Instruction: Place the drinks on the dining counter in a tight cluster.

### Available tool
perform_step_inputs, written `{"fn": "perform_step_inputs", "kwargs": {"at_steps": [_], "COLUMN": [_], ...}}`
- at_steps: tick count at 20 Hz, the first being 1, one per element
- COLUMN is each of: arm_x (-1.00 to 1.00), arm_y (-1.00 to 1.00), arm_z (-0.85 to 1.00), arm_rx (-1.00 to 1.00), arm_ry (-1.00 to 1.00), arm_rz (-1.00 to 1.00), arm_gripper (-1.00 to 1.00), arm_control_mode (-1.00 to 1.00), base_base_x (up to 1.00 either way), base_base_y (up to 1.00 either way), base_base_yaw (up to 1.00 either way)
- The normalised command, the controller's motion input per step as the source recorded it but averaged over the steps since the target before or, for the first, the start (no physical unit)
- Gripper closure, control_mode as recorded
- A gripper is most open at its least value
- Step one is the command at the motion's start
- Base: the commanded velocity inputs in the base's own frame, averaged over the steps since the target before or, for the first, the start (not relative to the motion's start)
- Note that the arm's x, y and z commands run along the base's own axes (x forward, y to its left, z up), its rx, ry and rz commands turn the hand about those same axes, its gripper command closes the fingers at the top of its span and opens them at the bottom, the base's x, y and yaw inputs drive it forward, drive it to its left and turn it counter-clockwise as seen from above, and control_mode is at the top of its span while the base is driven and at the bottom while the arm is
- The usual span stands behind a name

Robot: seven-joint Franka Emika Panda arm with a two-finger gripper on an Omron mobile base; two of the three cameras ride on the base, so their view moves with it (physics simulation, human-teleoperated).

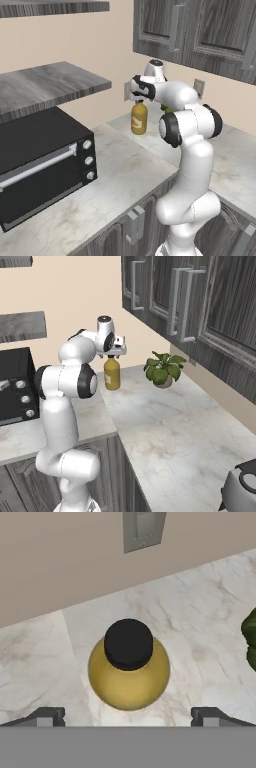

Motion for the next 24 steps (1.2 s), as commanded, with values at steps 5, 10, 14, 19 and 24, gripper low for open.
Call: {"fn": "perform_step_inputs", "kwargs": {"at_steps": [5,10,14,19,24], "arm_x": [0.36,0.43,0.43,0.20,-0.20], "arm_y": [0.00,0.00,0.00,0.00,0.00], "arm_z": [0.00,0.00,-0.01,0.00,0.00], "arm_rx": [-0.01,0.00,0.00,-0.02,0.00], "arm_ry": [0.02,0.02,0.01,0.05,0.00], "arm_rz": [0.00,0.00,0.00,0.00,0.00], "arm_gripper": [-1.00,-1.00,-1.00,-1.00,-1.00], "arm_control_mode": [-1.00,-1.00,-1.00,-1.00,-1.00], "base_base_x": [0.00,0.00,0.00,0.00,0.00], "base_base_y": [0.00,0.00,0.00,0.00,0.00], "base_base_yaw": [0.00,0.00,0.00,0.00,0.00]}}
